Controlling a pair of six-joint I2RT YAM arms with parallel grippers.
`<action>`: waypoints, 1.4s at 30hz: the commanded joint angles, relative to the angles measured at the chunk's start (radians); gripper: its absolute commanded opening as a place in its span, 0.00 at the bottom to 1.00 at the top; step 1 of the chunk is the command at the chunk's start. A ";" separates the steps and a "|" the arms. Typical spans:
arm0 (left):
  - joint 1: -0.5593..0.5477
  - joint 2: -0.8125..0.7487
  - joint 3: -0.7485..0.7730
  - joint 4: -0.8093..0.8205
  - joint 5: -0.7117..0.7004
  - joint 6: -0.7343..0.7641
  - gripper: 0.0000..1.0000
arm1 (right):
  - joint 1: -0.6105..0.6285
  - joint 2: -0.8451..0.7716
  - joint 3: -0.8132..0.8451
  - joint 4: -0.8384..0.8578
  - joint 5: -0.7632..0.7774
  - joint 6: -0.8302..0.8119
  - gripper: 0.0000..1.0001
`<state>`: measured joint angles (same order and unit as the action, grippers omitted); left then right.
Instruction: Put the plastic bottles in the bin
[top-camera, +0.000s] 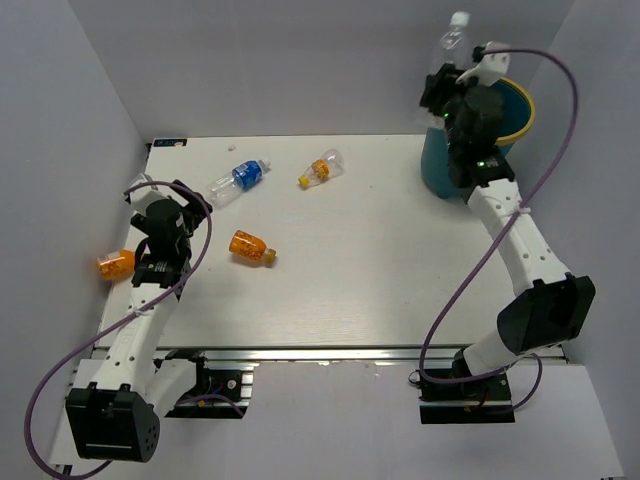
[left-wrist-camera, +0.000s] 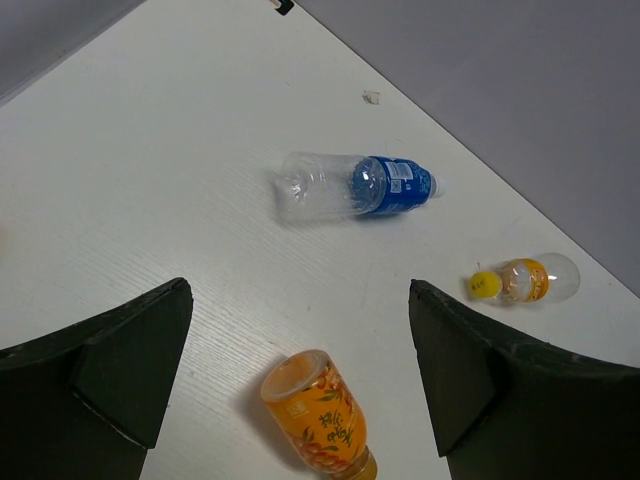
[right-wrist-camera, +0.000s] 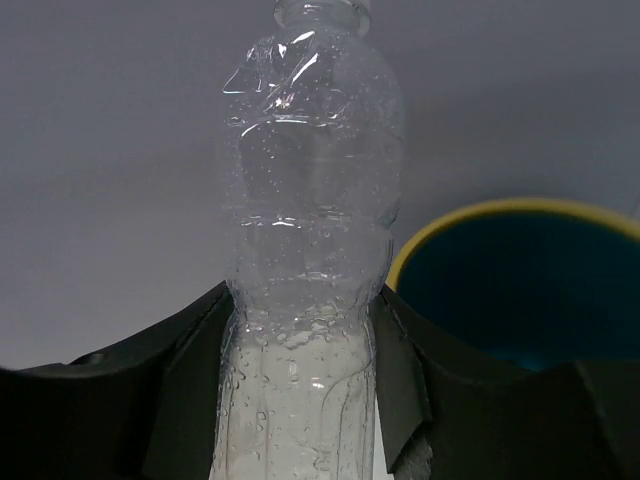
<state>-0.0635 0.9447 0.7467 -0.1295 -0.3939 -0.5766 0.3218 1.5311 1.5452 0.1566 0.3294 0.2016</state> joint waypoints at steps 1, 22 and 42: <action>0.001 0.029 -0.007 0.056 0.065 -0.009 0.98 | -0.071 0.035 0.096 0.109 -0.033 -0.180 0.44; 0.001 0.128 0.020 0.065 0.136 -0.011 0.98 | -0.297 0.393 0.414 0.011 0.082 -0.220 0.89; 0.001 0.147 0.060 -0.018 0.136 -0.072 0.98 | -0.025 -0.018 -0.036 -0.088 -0.529 -0.416 0.89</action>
<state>-0.0635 1.0908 0.7658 -0.1226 -0.2565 -0.6300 0.2138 1.5768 1.6127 0.0303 -0.0776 -0.1307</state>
